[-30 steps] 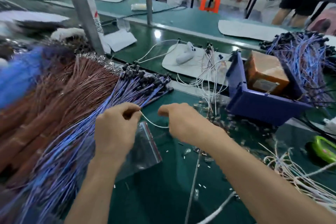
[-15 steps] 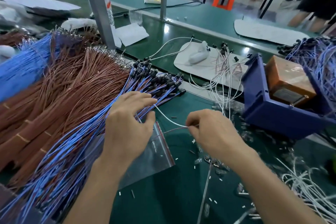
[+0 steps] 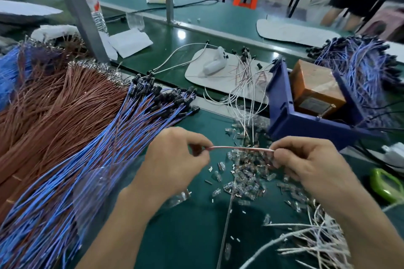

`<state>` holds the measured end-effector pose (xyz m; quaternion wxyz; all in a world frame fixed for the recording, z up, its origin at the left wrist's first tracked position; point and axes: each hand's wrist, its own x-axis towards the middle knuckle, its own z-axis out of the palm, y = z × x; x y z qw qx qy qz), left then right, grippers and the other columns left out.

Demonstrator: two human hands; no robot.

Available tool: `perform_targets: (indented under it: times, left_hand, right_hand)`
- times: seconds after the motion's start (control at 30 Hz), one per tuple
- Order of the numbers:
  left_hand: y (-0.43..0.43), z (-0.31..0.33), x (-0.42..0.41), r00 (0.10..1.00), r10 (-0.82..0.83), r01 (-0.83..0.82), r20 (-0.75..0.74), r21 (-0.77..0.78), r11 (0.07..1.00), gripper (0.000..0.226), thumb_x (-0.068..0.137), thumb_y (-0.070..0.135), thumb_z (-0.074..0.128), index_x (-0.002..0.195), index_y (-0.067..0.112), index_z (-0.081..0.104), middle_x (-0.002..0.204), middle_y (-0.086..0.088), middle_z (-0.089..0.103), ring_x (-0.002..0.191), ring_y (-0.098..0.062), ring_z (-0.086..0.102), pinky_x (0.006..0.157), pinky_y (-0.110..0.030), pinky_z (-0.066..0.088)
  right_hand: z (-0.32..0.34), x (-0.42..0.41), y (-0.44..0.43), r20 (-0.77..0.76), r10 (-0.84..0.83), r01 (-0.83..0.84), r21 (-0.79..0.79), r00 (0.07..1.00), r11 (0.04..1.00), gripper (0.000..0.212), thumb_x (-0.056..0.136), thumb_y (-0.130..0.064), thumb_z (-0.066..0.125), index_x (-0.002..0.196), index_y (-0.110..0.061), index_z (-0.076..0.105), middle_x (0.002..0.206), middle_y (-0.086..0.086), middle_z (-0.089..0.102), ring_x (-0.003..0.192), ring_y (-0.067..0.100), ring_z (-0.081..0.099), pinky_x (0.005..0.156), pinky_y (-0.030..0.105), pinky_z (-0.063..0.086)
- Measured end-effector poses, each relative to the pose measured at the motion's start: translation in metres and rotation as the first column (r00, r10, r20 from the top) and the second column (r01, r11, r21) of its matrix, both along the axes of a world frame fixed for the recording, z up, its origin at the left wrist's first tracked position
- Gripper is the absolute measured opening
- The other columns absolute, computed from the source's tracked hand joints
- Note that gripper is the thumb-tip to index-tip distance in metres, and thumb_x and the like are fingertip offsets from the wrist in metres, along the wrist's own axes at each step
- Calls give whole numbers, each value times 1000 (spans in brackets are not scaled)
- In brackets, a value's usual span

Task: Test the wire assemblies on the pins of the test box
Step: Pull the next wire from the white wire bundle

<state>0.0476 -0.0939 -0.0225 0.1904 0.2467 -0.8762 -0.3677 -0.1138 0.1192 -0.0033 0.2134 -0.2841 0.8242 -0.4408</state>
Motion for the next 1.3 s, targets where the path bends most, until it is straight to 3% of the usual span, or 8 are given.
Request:
perform_targets:
  times: [0.27, 0.43, 0.67, 0.83, 0.93, 1.07, 1.17, 1.3]
  left_hand:
    - [-4, 9, -8, 992, -97, 83, 79, 167, 982, 39, 67, 18, 69, 89, 48, 78, 98, 30, 70, 93, 5, 64, 81, -5, 46]
    - [-3, -5, -13, 999, 44, -47, 15, 248, 968, 43, 76, -3, 80, 76, 40, 81, 78, 20, 77, 77, 4, 71, 80, -22, 58]
    - [10, -3, -21, 982, 88, 26, -165, 585, 810, 36, 78, 0, 83, 84, 35, 83, 82, -2, 80, 73, -11, 73, 73, -25, 60]
    - [21, 1, -26, 977, 65, 79, -203, 630, 773, 27, 83, 0, 79, 86, 27, 84, 77, -3, 79, 67, -9, 67, 66, -17, 55]
    - [28, 6, -29, 972, 32, 123, -233, 619, 776, 26, 86, 0, 76, 83, 25, 84, 70, 2, 76, 64, -3, 64, 63, -11, 50]
    - [35, 12, -30, 952, -24, 215, -305, 609, 763, 28, 86, -2, 74, 82, 24, 84, 80, -1, 79, 71, -5, 68, 68, -14, 53]
    - [32, 12, -27, 932, -14, 252, -363, 619, 744, 19, 84, 7, 76, 82, 24, 83, 74, 4, 75, 68, -3, 64, 67, -12, 51]
    - [23, 8, -23, 930, 33, 221, -366, 628, 746, 16, 84, 12, 75, 82, 26, 83, 71, 6, 73, 66, -2, 62, 67, -10, 49]
  right_hand:
    - [-23, 6, 31, 156, -239, 256, -101, 958, 961, 21, 96, -14, 68, 88, -29, 80, 58, 3, 62, 56, 19, 50, 60, 40, 42]
    - [-27, 3, 49, 171, -327, 344, -77, 929, 936, 19, 97, -16, 67, 89, -27, 79, 58, 4, 62, 58, 22, 50, 64, 44, 44]
    - [-10, 10, 54, -165, -269, 297, 176, 949, 939, 22, 91, -26, 71, 77, -42, 76, 64, -14, 71, 49, 2, 57, 49, 19, 40]
    - [7, 30, 31, -394, -206, 277, 132, 896, 952, 29, 87, -24, 76, 109, -43, 75, 101, -19, 69, 67, 4, 61, 73, 24, 53]
    - [12, 43, 0, -316, -107, 124, 37, 943, 992, 41, 89, -27, 75, 125, -45, 67, 84, -24, 65, 63, 2, 62, 59, 8, 45]
    - [8, 46, -39, -268, -43, 73, 101, 962, 992, 56, 94, -33, 65, 144, -48, 45, 110, -18, 70, 80, 6, 65, 80, 33, 58]
    - [6, 40, -45, -277, -8, 71, 216, 961, 974, 35, 95, -30, 60, 126, -46, 59, 99, -13, 72, 79, 14, 66, 79, 39, 59]
    - [6, 29, -37, -273, -54, 98, 151, 961, 984, 17, 97, -31, 59, 89, -37, 73, 65, -8, 70, 52, 12, 59, 53, 34, 53]
